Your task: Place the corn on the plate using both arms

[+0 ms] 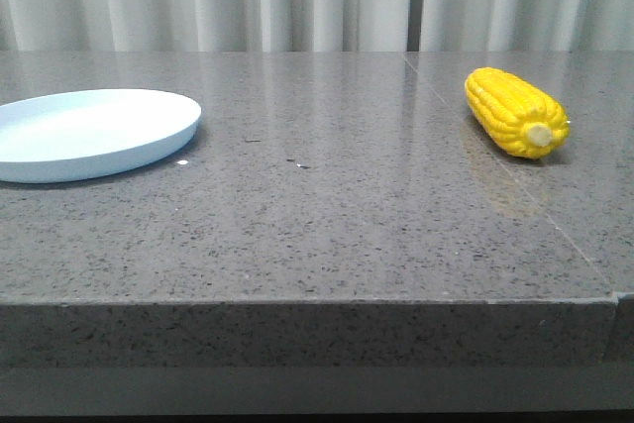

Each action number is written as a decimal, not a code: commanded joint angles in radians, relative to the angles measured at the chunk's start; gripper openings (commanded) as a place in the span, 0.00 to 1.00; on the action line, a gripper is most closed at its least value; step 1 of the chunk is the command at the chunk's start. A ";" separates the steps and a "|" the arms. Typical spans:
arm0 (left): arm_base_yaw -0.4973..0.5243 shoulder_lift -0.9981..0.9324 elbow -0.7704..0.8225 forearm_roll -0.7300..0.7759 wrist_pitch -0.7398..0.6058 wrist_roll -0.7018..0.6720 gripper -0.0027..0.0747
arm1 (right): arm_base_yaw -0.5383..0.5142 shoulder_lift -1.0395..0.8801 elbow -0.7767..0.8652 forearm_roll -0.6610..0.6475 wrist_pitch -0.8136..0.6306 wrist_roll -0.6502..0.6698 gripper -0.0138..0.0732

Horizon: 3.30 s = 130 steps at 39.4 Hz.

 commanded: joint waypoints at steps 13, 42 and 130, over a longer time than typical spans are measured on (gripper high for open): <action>0.001 -0.018 0.023 -0.007 -0.079 0.000 0.01 | -0.006 -0.017 -0.022 -0.005 -0.082 -0.011 0.08; 0.001 -0.018 0.023 -0.007 -0.079 0.000 0.01 | -0.006 -0.017 -0.022 -0.005 -0.082 -0.011 0.08; -0.006 0.450 -0.531 -0.004 -0.022 0.000 0.79 | -0.006 0.449 -0.552 -0.005 0.048 -0.011 0.90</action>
